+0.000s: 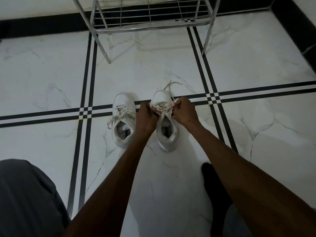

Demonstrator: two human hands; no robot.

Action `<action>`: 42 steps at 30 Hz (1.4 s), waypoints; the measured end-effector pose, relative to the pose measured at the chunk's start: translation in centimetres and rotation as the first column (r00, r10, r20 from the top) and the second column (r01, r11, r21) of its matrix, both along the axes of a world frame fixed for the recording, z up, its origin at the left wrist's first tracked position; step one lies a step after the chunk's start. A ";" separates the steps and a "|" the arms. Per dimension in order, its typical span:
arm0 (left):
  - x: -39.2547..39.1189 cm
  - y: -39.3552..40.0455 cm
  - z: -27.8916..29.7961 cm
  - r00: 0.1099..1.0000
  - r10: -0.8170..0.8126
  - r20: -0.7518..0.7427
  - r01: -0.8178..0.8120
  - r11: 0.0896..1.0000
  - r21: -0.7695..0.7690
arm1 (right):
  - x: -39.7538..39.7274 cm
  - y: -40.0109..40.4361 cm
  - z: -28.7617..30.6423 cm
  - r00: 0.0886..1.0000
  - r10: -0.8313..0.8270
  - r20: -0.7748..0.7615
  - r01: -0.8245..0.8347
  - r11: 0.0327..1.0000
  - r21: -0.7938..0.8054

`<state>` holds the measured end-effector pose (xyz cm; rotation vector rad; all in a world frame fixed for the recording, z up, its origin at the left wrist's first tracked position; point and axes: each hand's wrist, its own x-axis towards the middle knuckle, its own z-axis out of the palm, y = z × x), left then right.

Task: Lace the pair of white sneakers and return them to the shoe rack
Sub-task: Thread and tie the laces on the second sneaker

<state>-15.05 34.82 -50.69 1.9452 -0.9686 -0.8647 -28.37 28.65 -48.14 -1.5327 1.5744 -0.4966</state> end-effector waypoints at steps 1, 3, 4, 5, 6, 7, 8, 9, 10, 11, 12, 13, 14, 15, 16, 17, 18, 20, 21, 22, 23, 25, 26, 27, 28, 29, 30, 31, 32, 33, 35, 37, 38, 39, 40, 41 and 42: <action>0.3 -0.1 0.0 0.993 0.018 -0.120 -0.018 1.000 -0.001 | -0.2 -0.4 -0.1 0.998 0.012 0.054 -0.014 0.999 0.039; 0.7 -0.4 0.8 0.935 0.031 -0.354 -0.044 0.999 -0.029 | -0.4 -1.3 0.0 0.992 0.023 0.122 -0.033 0.996 0.081; 1.0 -0.6 1.4 0.919 0.030 -0.394 -0.056 0.997 -0.052 | -0.3 -1.5 0.4 0.986 0.010 0.167 -0.028 0.994 0.106; 1.3 -0.8 2.3 0.915 0.019 -0.403 -0.057 0.995 -0.083 | -0.2 -1.6 1.1 0.974 -0.004 0.225 -0.027 0.991 0.133; 1.7 -1.0 3.2 0.914 0.000 -0.405 -0.054 0.991 -0.122 | -0.1 -1.7 1.8 0.959 -0.014 0.282 -0.032 0.987 0.156; 2.1 -1.1 4.0 0.915 -0.026 -0.403 -0.045 0.985 -0.167 | 0.1 -1.7 2.4 0.951 -0.007 0.310 -0.045 0.986 0.160; 2.4 -1.3 5.1 0.919 -0.058 -0.389 -0.030 0.976 -0.216 | 0.2 -1.8 2.9 0.949 0.028 0.315 -0.075 0.987 0.139; 2.7 -1.4 6.0 0.931 -0.086 -0.354 -0.009 0.967 -0.256 | 0.2 -1.9 3.4 0.950 0.096 0.298 -0.132 0.986 0.104; 3.0 -1.6 6.9 0.951 -0.114 -0.289 0.025 0.956 -0.292 | 0.3 -2.0 3.9 0.948 0.191 0.256 -0.215 0.974 0.069; 3.3 -1.8 7.6 0.969 -0.143 -0.203 0.073 0.945 -0.319 | 0.5 -2.0 4.6 0.931 0.308 0.196 -0.323 0.945 0.047; 3.5 -1.9 8.1 0.979 -0.170 -0.115 0.123 0.935 -0.332 | 0.7 -2.1 5.1 0.894 0.426 0.141 -0.436 0.899 0.048; 3.7 -2.0 8.3 0.979 -0.195 -0.053 0.167 0.928 -0.333 | 0.8 -2.2 5.5 0.847 0.521 0.111 -0.529 0.846 0.070; 3.8 -2.0 8.4 0.977 -0.211 -0.035 0.189 0.928 -0.321 | 1.0 -2.3 6.0 0.807 0.582 0.095 -0.590 0.802 0.092; 3.7 -1.8 8.3 0.973 -0.221 -0.067 0.190 0.933 -0.306 | 1.2 -2.4 6.4 0.778 0.623 0.075 -0.628 0.772 0.100; 3.5 -1.6 8.1 0.968 -0.223 -0.119 0.181 0.941 -0.287 | 1.4 -2.4 6.8 0.761 0.646 0.056 -0.648 0.756 0.091; 3.2 -1.3 7.8 0.959 -0.223 -0.174 0.173 0.949 -0.265 | 1.4 -2.5 7.0 0.760 0.648 0.036 -0.649 0.757 0.076; 2.9 -1.0 7.5 0.950 -0.229 -0.211 0.177 0.955 -0.240 | 1.4 -2.6 7.1 0.768 0.640 0.026 -0.640 0.766 0.055; 2.5 -0.6 6.5 0.938 -0.251 -0.238 0.210 0.960 -0.183 | 1.1 -2.8 7.3 0.783 0.622 0.012 -0.622 0.782 0.021; 2.3 -0.5 6.1 0.938 -0.248 -0.243 0.213 0.964 -0.158 | 0.8 -3.0 7.4 0.781 0.624 -0.006 -0.624 0.781 0.011; 2.2 -0.6 5.6 0.942 -0.231 -0.244 0.201 0.969 -0.142 | 0.5 -3.3 7.5 0.776 0.629 -0.045 -0.630 0.777 -0.003; 2.1 -0.7 5.2 0.946 -0.208 -0.248 0.179 0.975 -0.135 | 0.3 -3.5 7.5 0.770 0.629 -0.101 -0.634 0.773 -0.026; 1.7 -1.1 4.7 0.952 -0.154 -0.264 0.128 0.985 -0.114 | -0.1 -3.8 7.3 0.784 0.584 -0.213 -0.611 0.785 -0.099; 1.5 -1.2 4.5 0.952 -0.130 -0.276 0.104 0.989 -0.105 | -0.1 -3.8 7.1 0.805 0.536 -0.253 -0.581 0.798 -0.158; 1.3 -1.3 4.4 0.950 -0.114 -0.292 0.086 0.991 -0.104 | -0.1 -3.6 6.9 0.834 0.479 -0.274 -0.540 0.810 -0.227; 1.3 -1.3 4.3 0.948 -0.112 -0.299 0.081 0.990 -0.113 | 0.0 -3.5 6.6 0.864 0.427 -0.266 -0.494 0.819 -0.291; 1.3 -1.3 4.1 0.947 -0.128 -0.296 0.093 0.987 -0.129 | 0.1 -3.5 6.4 0.893 0.389 -0.227 -0.447 0.829 -0.337; 1.4 -1.4 4.0 0.949 -0.158 -0.272 0.124 0.983 -0.138 | 0.1 -3.6 6.2 0.916 0.367 -0.161 -0.400 0.844 -0.356; 1.6 -1.4 3.8 0.952 -0.187 -0.241 0.155 0.977 -0.146 | 0.1 -3.8 6.0 0.932 0.354 -0.081 -0.360 0.867 -0.346; 1.8 -1.5 3.6 0.959 -0.208 -0.191 0.183 0.973 -0.141 | 0.0 -4.0 5.9 0.940 0.341 -0.002 -0.324 0.892 -0.314; 2.1 -1.6 3.3 0.965 -0.222 -0.136 0.206 0.970 -0.127 | -0.2 -4.1 5.8 0.943 0.326 0.067 -0.297 0.915 -0.273; 2.7 -1.9 2.4 0.979 -0.202 -0.004 0.201 0.975 -0.098 | -0.7 -4.2 5.7 0.941 0.301 0.157 -0.268 0.942 -0.201; 3.5 -1.9 1.6 0.957 -0.166 0.239 0.182 0.982 -0.049 | -1.0 -4.2 5.6 0.932 0.272 0.238 -0.245 0.960 -0.139; 4.1 -1.9 1.2 0.926 -0.142 0.350 0.155 0.988 -0.008 | -1.1 -4.2 5.6 0.926 0.254 0.277 -0.233 0.966 -0.109; 4.6 -1.8 1.2 0.907 -0.127 0.401 0.132 0.991 0.016 | -1.2 -4.1 5.7 0.920 0.236 0.312 -0.222 0.972 -0.081; 4.9 -1.6 1.6 0.914 -0.114 0.389 0.115 0.993 0.021 | -1.2 -3.9 5.7 0.915 0.220 0.339 -0.215 0.975 -0.051; 5.3 -1.4 1.9 0.931 -0.088 0.355 0.092 0.996 0.007 | -1.3 -3.9 5.7 0.914 0.197 0.356 -0.206 0.978 -0.012; 5.6 -1.2 2.3 0.943 -0.058 0.327 0.061 0.998 0.000 | -1.3 -3.9 5.5 0.917 0.163 0.364 -0.189 0.981 0.037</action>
